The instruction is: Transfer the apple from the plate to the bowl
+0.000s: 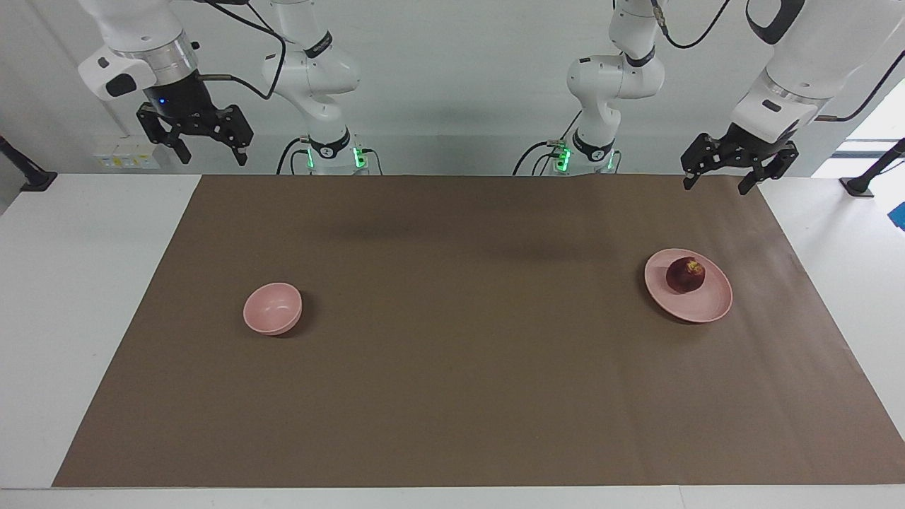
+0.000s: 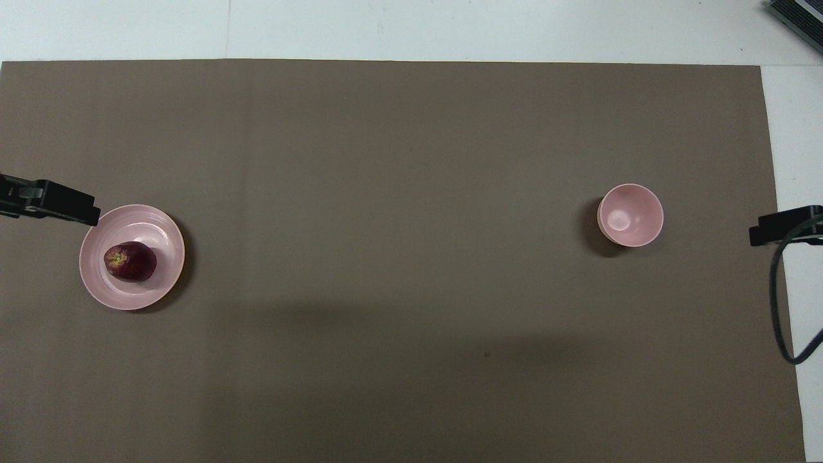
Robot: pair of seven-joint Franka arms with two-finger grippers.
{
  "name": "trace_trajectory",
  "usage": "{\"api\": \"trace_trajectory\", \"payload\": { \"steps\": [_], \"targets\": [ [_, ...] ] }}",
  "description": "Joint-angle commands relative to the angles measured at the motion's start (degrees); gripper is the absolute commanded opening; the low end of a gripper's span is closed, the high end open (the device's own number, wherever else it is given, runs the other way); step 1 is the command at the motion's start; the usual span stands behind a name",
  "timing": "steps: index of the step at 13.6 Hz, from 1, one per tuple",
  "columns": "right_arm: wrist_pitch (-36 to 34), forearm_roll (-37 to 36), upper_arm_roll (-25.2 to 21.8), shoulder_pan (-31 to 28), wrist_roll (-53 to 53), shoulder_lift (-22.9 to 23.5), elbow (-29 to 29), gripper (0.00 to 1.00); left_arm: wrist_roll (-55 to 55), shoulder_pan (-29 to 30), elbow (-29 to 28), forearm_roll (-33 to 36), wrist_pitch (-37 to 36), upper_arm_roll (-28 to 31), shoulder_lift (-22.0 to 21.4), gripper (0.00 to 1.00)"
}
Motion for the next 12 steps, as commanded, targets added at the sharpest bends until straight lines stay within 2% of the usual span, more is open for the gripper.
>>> {"api": "trace_trajectory", "payload": {
  "steps": [1,12],
  "targets": [
    [-0.22,0.37,0.40,-0.60,-1.04,-0.67,-0.46,1.00,-0.47,-0.09,1.38,-0.73,-1.36,0.32,0.50,1.00],
    [-0.22,0.37,0.40,-0.60,-1.04,-0.67,-0.46,1.00,-0.73,-0.53,0.85,-0.81,-1.36,0.32,0.24,1.00]
  ]
}}
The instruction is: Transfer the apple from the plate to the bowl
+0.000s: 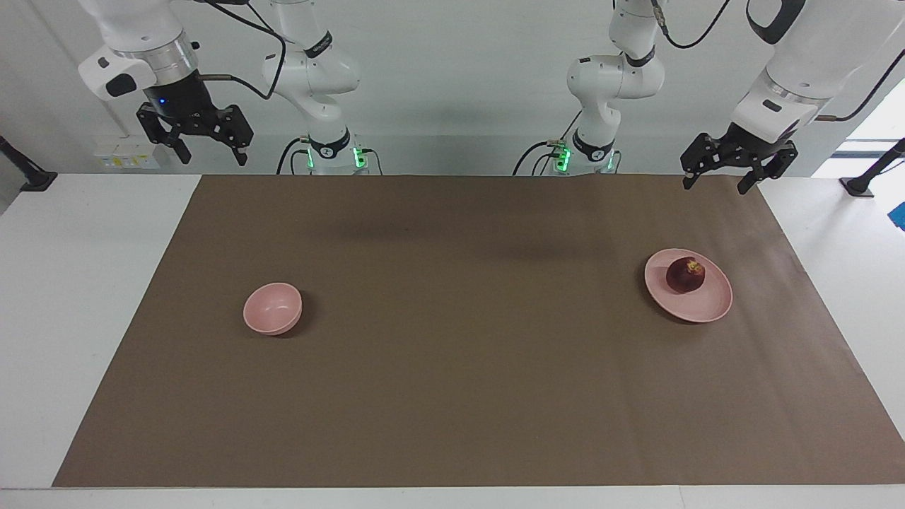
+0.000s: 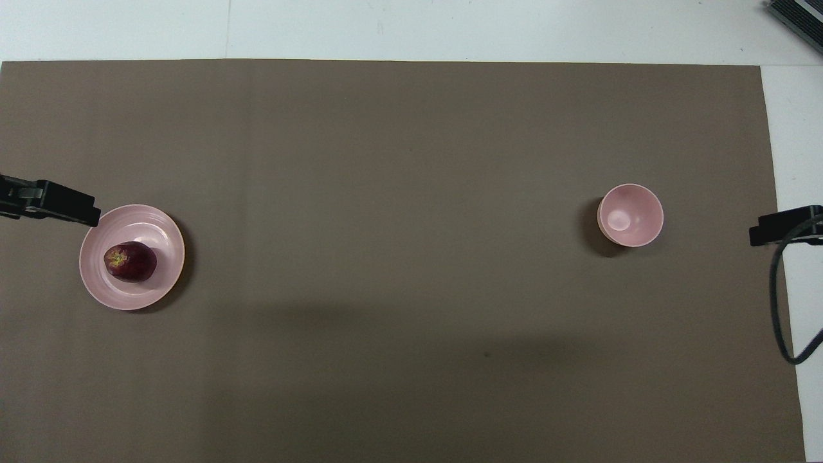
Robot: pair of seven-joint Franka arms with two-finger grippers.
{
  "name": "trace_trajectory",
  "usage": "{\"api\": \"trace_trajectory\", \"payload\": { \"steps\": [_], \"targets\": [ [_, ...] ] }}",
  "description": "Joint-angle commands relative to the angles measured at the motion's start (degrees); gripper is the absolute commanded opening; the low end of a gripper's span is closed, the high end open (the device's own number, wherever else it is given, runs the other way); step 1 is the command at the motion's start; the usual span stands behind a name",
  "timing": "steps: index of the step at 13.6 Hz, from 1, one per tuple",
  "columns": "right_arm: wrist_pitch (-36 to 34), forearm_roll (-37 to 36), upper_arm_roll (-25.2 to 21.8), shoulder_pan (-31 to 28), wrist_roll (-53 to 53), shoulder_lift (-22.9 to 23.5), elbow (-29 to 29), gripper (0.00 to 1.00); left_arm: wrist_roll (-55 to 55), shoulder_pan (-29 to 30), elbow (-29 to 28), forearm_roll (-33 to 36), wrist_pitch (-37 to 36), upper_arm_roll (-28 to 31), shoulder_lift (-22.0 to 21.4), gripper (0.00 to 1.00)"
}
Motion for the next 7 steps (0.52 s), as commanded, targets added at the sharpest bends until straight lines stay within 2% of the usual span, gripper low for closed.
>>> {"api": "trace_trajectory", "payload": {
  "steps": [1,7],
  "targets": [
    [-0.22,0.37,0.40,-0.60,-1.04,-0.67,-0.46,1.00,-0.60,-0.61,0.85,-0.60,-1.12,0.34,0.24,1.00],
    [-0.22,0.37,0.40,-0.60,-1.04,-0.67,-0.46,1.00,0.19,0.18,0.50,-0.59,-1.03,0.42,0.23,1.00]
  ]
}}
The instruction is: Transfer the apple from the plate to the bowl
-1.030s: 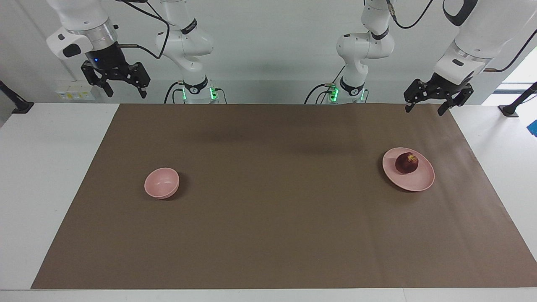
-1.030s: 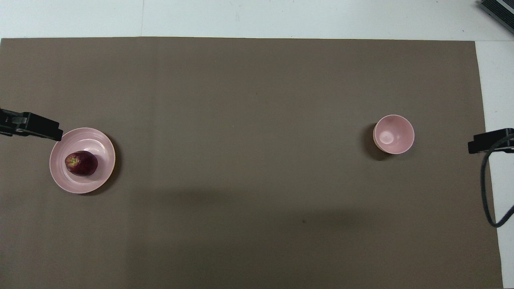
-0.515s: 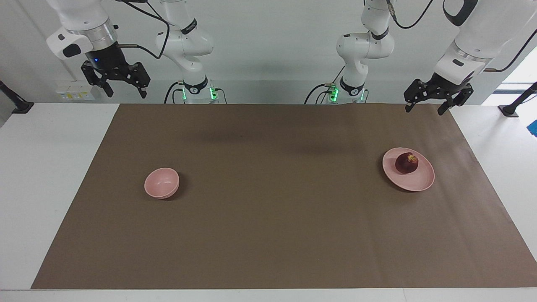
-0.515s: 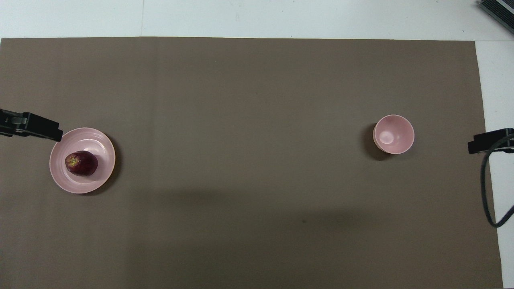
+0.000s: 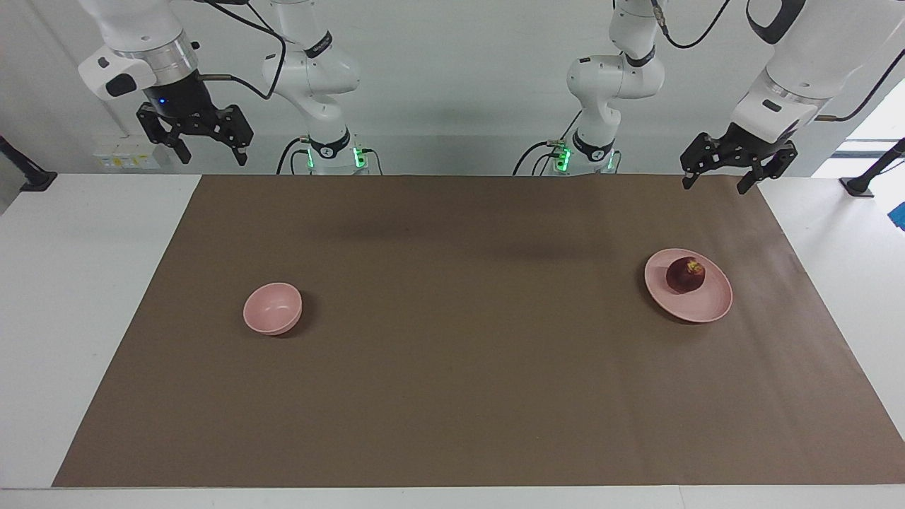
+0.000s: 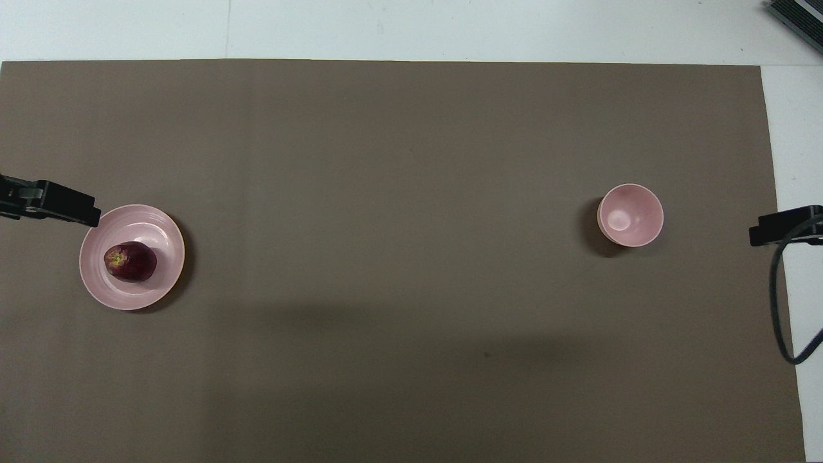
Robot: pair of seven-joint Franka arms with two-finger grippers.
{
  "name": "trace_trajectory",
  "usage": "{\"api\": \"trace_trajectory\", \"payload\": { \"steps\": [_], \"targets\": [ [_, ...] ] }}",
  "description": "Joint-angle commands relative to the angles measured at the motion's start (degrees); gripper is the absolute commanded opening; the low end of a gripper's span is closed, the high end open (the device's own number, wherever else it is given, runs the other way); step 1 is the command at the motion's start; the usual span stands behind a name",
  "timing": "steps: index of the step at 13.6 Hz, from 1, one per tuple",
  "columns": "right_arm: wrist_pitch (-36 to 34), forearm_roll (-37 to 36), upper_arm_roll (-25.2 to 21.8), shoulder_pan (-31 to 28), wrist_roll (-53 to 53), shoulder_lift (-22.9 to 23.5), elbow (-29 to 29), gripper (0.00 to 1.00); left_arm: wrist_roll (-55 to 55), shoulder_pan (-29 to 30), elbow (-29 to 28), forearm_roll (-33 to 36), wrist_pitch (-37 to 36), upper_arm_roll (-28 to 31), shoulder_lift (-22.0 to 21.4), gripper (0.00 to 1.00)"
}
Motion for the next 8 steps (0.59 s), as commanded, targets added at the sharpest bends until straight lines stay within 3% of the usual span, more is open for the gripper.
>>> {"api": "trace_trajectory", "payload": {
  "steps": [1,8],
  "targets": [
    [-0.22,0.37,0.40,-0.60,-1.04,-0.67,-0.46,1.00,0.28,0.15,-0.20,-0.57,-0.61,0.36,0.23,1.00],
    [-0.22,0.37,0.40,-0.60,-1.04,-0.67,-0.46,1.00,3.08,3.49,-5.38,-0.57,4.75,0.63,0.41,1.00]
  ]
}}
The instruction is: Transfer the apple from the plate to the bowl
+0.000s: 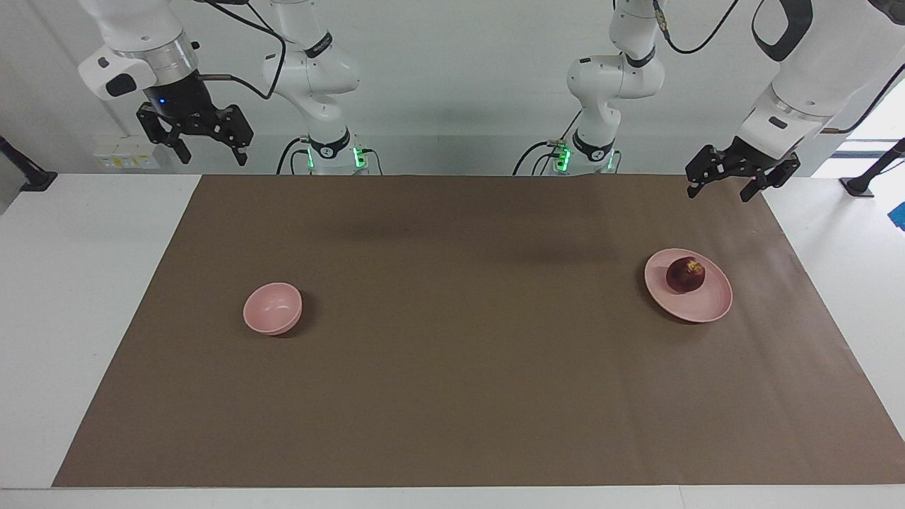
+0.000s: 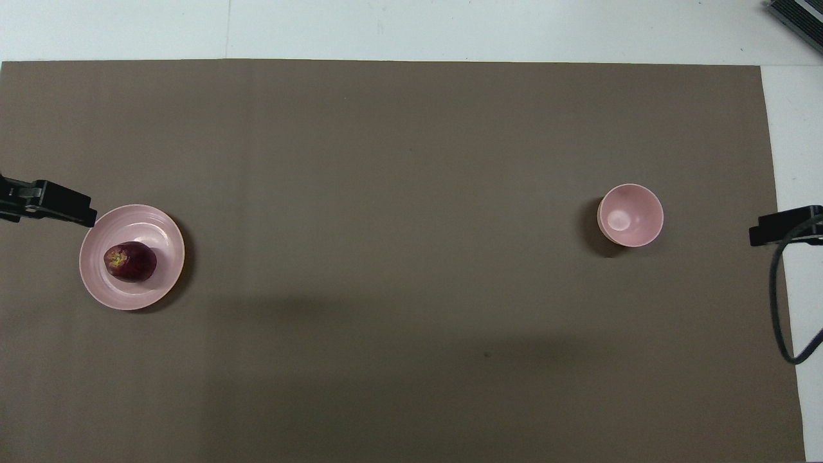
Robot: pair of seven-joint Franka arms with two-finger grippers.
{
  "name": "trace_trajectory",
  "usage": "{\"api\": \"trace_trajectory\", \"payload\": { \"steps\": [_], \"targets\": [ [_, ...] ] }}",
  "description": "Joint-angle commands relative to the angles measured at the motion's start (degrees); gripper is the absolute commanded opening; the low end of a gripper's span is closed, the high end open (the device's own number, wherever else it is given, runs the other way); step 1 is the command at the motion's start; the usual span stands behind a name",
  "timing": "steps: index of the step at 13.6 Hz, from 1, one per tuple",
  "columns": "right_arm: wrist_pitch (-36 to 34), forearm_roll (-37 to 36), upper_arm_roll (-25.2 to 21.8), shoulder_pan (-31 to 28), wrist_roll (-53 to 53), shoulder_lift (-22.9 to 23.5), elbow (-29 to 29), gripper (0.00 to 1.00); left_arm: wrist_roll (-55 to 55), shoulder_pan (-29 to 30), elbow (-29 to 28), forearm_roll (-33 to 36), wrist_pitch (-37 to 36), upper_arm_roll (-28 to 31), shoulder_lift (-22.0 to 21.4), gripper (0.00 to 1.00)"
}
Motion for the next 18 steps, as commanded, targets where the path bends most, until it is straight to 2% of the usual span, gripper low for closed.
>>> {"api": "trace_trajectory", "payload": {
  "steps": [1,10,14,18],
  "targets": [
    [-0.22,0.37,0.40,-0.60,-1.04,-0.67,-0.46,1.00,2.32,2.25,-3.36,-0.57,3.73,-0.10,-0.54,1.00],
    [-0.22,0.37,0.40,-0.60,-1.04,-0.67,-0.46,1.00,3.03,5.42,-15.74,-0.48,16.56,-0.01,-0.27,1.00],
    [-0.22,0.37,0.40,-0.60,-1.04,-0.67,-0.46,1.00,3.29,7.17,-19.36,-0.48,21.06,-0.01,0.16,1.00],
    [-0.22,0.37,0.40,-0.60,-1.04,-0.67,-0.46,1.00,3.12,7.44,-21.73,-0.48,26.15,0.07,4.11,1.00]
  ]
}}
